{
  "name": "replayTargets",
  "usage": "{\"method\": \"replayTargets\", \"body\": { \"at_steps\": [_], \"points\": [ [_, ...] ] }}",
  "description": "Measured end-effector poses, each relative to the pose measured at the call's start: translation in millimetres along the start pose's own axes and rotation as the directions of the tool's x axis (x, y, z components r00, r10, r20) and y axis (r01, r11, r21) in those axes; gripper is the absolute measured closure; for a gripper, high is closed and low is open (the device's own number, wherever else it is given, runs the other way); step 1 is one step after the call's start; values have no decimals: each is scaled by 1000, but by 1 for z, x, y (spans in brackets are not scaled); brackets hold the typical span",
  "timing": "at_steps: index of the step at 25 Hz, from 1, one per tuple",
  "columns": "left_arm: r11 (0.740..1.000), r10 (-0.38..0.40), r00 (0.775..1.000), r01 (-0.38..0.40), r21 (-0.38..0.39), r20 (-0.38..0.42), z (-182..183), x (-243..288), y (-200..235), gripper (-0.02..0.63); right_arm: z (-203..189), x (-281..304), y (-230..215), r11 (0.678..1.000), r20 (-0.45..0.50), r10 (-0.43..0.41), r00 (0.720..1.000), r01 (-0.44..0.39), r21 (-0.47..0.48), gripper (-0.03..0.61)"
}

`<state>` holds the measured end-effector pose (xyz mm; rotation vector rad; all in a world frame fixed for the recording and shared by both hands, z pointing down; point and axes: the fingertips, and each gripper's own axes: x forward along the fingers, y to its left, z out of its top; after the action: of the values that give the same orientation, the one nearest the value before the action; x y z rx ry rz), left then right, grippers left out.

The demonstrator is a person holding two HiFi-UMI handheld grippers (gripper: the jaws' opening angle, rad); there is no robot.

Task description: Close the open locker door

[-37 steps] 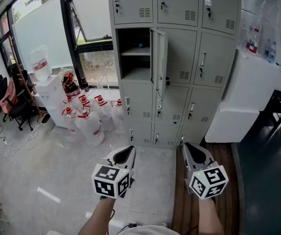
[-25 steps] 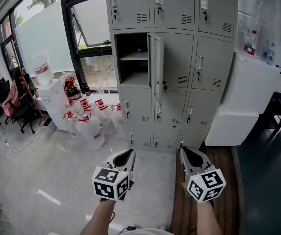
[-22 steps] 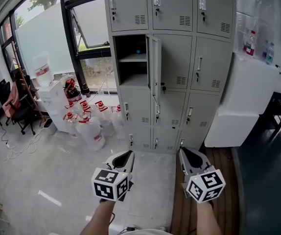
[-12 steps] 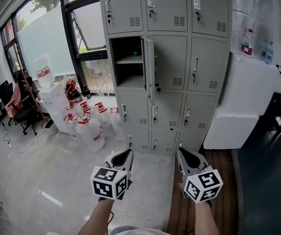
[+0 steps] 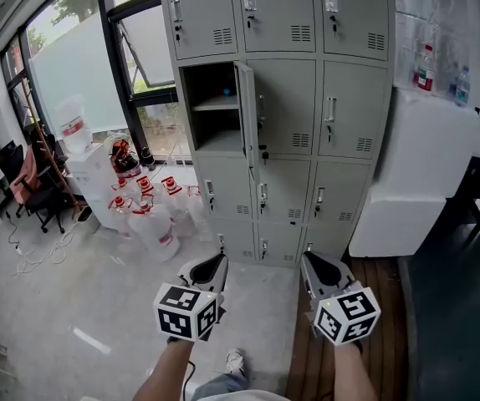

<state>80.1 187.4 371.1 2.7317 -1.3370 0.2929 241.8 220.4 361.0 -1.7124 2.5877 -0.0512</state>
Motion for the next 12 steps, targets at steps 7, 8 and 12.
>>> {"method": "replayTargets", "body": {
  "at_steps": [7, 8, 12],
  "points": [
    [1000, -7, 1000, 7, -14, -2, -3, 38, 32, 607, -5, 45, -13, 1000, -3, 19, 1000, -19, -22, 572],
    [1000, -10, 1000, 9, -16, -4, -3, 46, 38, 607, -6, 54, -17, 1000, -6, 17, 1000, -17, -23, 572],
    [1000, -13, 1000, 13, -28, -3, 0, 80, 68, 607, -6, 97, -33, 1000, -12, 12, 1000, -12, -26, 572]
  ]
}}
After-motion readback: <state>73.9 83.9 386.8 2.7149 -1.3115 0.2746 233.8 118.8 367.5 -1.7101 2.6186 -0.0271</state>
